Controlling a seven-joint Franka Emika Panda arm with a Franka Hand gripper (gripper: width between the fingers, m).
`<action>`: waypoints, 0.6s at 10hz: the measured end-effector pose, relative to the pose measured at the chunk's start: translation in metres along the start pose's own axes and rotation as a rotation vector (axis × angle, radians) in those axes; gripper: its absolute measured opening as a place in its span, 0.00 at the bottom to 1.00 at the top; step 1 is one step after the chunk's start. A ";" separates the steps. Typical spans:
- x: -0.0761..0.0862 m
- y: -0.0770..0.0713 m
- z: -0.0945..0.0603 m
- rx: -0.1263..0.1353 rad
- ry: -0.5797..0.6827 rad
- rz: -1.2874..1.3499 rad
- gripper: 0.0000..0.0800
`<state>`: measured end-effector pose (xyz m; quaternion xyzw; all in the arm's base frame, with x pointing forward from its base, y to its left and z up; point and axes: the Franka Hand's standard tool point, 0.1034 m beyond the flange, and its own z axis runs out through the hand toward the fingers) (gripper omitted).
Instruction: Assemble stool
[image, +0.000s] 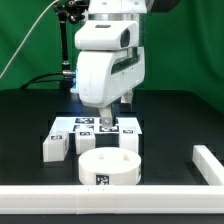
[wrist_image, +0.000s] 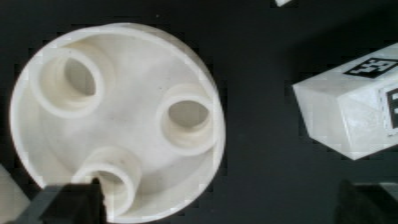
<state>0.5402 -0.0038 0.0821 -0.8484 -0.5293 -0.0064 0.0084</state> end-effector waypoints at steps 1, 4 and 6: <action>0.000 0.000 0.000 0.000 0.000 0.000 0.81; 0.000 0.000 0.000 0.000 -0.001 -0.001 0.81; -0.005 0.002 0.004 -0.001 -0.002 -0.057 0.81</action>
Offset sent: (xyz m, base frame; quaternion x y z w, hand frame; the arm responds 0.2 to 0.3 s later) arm 0.0000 0.0000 0.0000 0.0000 0.0000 0.0000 1.0000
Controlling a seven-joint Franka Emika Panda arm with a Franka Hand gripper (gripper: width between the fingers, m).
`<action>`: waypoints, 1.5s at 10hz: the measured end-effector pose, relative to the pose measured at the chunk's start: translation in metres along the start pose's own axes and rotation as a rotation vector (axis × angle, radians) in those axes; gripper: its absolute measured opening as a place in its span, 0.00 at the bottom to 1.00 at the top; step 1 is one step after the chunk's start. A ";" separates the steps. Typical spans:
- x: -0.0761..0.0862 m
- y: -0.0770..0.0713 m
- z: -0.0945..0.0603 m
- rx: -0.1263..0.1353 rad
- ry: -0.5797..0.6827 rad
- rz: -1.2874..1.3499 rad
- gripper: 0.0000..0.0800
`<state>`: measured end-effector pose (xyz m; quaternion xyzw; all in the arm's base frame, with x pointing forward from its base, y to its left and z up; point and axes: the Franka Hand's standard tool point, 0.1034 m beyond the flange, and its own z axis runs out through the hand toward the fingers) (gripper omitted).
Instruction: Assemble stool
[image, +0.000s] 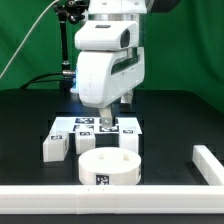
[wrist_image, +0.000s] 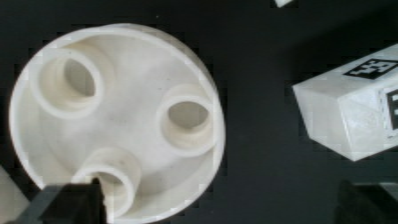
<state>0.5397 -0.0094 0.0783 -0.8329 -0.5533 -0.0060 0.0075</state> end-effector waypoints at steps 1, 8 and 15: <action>-0.015 0.006 0.010 -0.004 -0.001 -0.070 0.81; -0.010 0.010 0.030 -0.029 -0.011 -0.235 0.81; -0.001 0.004 0.052 0.001 -0.001 -0.270 0.81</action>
Offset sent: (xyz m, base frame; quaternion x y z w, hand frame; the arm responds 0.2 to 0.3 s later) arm 0.0225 0.0062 -0.0164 -0.0313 -0.0157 -0.1949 0.9802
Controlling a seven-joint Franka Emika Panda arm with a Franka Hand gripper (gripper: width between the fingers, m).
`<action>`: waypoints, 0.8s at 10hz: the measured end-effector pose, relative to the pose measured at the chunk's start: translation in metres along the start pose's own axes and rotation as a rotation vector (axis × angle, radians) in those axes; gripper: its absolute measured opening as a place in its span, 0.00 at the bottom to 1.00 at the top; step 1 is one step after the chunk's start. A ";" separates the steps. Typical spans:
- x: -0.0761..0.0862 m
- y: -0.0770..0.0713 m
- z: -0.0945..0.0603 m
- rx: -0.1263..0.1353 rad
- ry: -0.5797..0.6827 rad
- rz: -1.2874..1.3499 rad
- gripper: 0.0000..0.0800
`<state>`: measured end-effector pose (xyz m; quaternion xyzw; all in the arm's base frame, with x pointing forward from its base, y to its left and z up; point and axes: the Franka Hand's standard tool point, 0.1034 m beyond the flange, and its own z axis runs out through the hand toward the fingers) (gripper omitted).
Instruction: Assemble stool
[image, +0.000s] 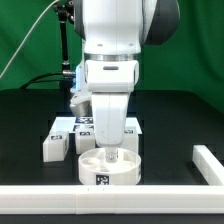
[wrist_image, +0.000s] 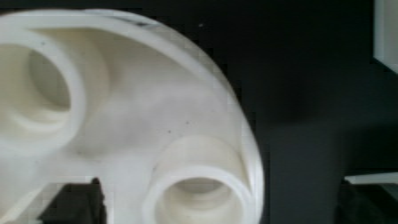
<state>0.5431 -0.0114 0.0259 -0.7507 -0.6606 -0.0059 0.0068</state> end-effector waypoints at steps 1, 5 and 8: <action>0.000 0.000 0.001 0.001 0.000 0.001 0.81; 0.001 -0.004 0.007 0.012 0.000 0.005 0.52; 0.001 -0.004 0.006 0.011 0.000 0.006 0.39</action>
Offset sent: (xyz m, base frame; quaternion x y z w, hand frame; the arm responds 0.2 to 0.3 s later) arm -0.0014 0.0034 -0.0070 -0.0108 -0.0016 -0.0157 0.9998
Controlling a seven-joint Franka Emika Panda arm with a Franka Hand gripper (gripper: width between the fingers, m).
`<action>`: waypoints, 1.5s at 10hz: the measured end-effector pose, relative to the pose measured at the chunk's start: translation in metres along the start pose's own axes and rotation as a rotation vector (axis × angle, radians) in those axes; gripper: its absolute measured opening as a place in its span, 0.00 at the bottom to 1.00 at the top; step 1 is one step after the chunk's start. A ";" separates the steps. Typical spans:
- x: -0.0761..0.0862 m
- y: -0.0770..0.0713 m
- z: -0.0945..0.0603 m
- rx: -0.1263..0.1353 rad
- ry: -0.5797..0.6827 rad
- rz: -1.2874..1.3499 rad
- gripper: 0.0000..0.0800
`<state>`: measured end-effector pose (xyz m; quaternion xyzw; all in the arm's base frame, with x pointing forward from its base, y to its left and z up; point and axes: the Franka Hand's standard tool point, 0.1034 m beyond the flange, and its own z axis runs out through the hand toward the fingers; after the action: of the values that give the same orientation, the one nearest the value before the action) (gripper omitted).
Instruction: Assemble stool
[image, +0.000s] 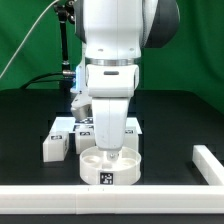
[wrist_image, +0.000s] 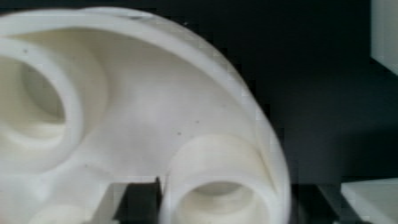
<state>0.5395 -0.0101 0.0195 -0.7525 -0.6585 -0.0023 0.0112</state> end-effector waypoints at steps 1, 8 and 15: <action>0.000 0.000 0.000 0.000 0.000 0.000 0.39; 0.024 0.007 0.000 -0.008 0.013 0.003 0.39; 0.094 0.030 0.001 -0.038 0.042 0.077 0.39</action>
Offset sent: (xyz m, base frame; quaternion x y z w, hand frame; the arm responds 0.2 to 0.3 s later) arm 0.0000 0.0000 0.0000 0.0000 0.0000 0.0000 1.0000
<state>0.5814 0.0788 0.0193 -0.7770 -0.6287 -0.0300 0.0106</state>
